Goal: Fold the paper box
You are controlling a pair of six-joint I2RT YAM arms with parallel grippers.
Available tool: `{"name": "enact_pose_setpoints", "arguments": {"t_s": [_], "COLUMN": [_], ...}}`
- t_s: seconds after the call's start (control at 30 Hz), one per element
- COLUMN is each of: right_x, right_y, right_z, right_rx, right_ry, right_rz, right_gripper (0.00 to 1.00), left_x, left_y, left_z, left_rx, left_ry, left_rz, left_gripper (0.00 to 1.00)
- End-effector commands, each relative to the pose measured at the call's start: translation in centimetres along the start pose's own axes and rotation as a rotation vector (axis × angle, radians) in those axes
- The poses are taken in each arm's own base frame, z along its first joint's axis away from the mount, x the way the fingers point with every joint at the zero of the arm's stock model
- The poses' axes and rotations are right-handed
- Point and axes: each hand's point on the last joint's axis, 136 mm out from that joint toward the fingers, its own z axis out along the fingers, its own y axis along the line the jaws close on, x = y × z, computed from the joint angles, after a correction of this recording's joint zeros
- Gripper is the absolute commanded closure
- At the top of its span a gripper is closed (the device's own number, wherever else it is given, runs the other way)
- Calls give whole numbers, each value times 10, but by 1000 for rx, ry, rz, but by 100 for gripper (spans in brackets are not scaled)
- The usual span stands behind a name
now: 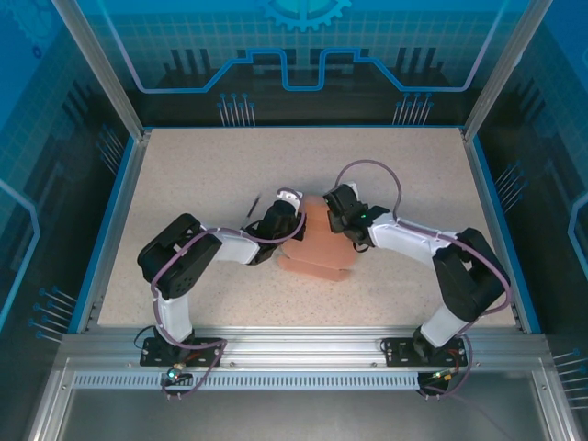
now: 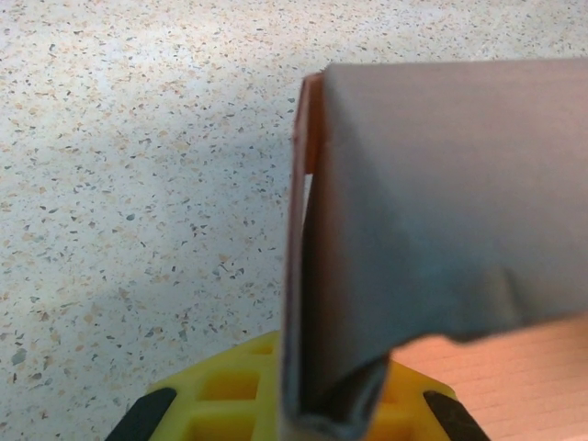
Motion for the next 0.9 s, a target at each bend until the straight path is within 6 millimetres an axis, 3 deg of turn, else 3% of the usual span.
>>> {"name": "enact_pose_setpoints", "arguments": {"t_s": [0.0, 0.27, 0.4, 0.63, 0.87], "right_x": [-7, -30, -45, -56, -45], "right_y": [12, 1, -12, -13, -15], "right_z": [-18, -67, -80, -69, -52], "right_rx": [-119, -186, -248, -487, -478], "right_ry": [-24, -120, -160, -129, -80], "right_rz": [10, -33, 19, 156, 182], "right_gripper": [35, 31, 30, 31, 31], "left_x": [-14, -12, -9, 0, 13], "left_y": [-5, -6, -7, -10, -1], "left_z": [-2, -9, -20, -47, -64], "left_rx": [6, -4, 14, 118, 96], "left_ry": [-16, 87, 183, 401, 636], "left_rz": [-1, 63, 86, 109, 212], "left_gripper": [100, 100, 100, 100, 100]}}
